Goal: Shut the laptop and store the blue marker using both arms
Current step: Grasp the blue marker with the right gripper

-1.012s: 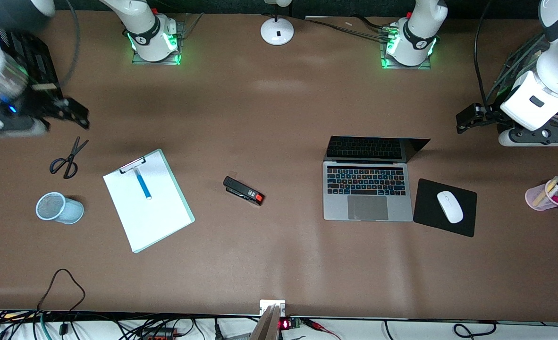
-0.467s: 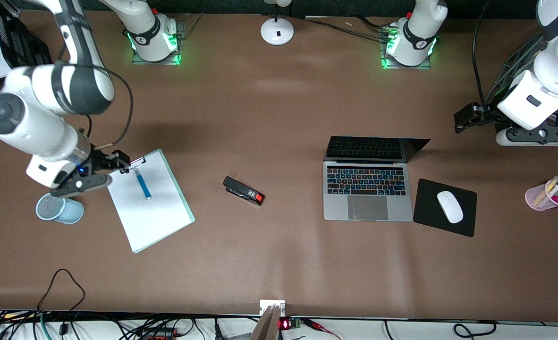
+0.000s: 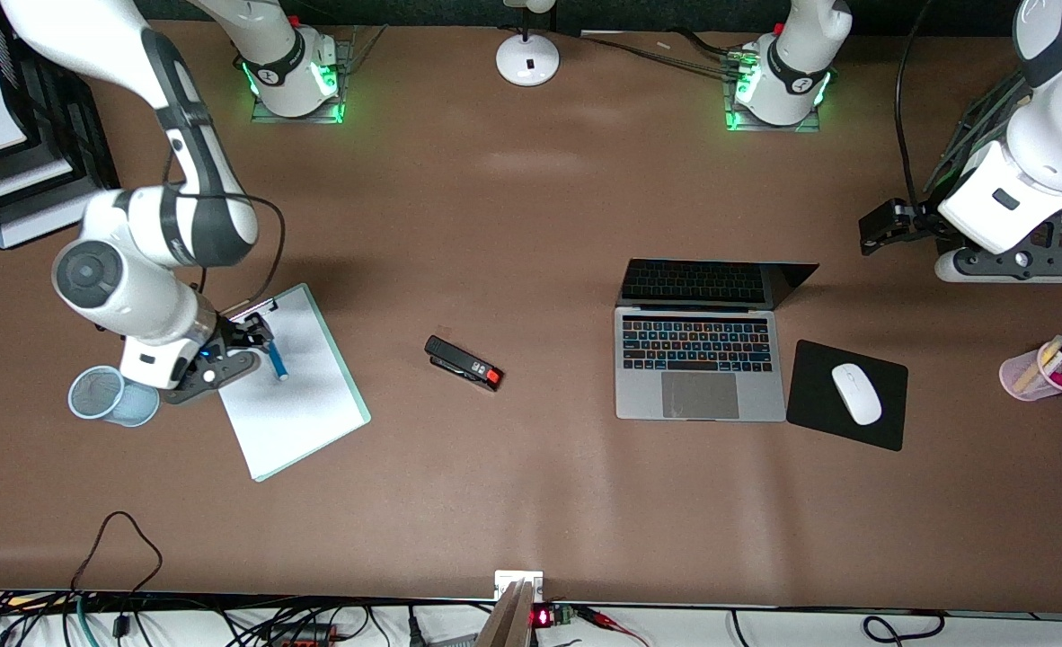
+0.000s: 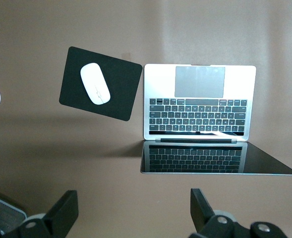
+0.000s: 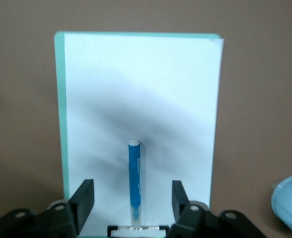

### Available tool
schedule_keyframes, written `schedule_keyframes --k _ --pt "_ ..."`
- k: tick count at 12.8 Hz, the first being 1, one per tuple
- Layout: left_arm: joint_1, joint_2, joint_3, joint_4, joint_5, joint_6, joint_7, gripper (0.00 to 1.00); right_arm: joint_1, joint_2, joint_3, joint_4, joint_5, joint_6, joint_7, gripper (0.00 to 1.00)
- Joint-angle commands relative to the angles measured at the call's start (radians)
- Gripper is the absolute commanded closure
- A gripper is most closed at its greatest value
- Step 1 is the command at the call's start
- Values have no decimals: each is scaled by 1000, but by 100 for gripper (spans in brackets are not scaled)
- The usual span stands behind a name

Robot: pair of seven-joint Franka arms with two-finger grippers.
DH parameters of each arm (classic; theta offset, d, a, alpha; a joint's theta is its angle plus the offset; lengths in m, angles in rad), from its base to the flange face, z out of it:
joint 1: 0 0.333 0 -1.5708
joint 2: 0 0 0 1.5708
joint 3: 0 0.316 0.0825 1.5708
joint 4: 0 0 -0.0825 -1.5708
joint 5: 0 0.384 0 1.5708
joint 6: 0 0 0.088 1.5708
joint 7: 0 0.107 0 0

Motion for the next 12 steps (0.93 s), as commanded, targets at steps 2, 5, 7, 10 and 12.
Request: schedule_keyframes --k 2,5,7,10,12 --pt "-5 44 -1 54 2 -27 12 10 -2 69 8 -4 34 67 -105 36" --pt "-6 47 -1 57 -4 -68 12 83 -7 112 11 2 75 101 -190 41" --pt "-5 51 -1 55 -5 -72 12 100 -7 126 11 4 75 102 -199 44" --pt "-5 51 -1 54 -7 -76 15 100 -10 157 11 7 75 135 -208 49" --pt "-18 51 -9 51 -8 -111 7 100 -24 181 11 7 75 161 -228 52"
